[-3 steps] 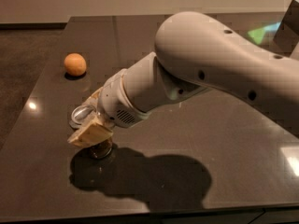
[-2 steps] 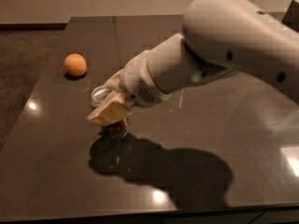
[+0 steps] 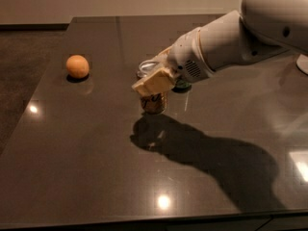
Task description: Move orange can near green can
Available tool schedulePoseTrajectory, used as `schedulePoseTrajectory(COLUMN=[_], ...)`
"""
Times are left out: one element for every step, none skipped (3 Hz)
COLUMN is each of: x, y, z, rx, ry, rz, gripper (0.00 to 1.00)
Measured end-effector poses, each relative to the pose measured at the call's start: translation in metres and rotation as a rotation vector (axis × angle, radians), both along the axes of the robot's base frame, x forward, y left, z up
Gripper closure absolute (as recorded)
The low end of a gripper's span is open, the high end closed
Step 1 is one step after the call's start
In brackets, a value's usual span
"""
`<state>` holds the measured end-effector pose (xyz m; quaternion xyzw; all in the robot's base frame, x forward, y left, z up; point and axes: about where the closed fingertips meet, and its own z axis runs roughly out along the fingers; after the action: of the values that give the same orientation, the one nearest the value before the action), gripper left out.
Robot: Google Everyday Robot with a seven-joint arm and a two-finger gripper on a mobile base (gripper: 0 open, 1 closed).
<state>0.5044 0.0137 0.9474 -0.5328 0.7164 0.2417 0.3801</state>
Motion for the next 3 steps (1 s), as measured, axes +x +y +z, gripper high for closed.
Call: schedulePoseTrajectory(x=[0.025, 0.044, 0.051], y=[-0.040, -0.080, -0.099], z=[-0.010, -0.027, -0.029], rx=[-0.004, 0.039, 0.133], ry=[0.033, 0.071, 0.057], rz=[-0.086, -0.175, -0.218], gripper=[1.00, 1.00, 1.00])
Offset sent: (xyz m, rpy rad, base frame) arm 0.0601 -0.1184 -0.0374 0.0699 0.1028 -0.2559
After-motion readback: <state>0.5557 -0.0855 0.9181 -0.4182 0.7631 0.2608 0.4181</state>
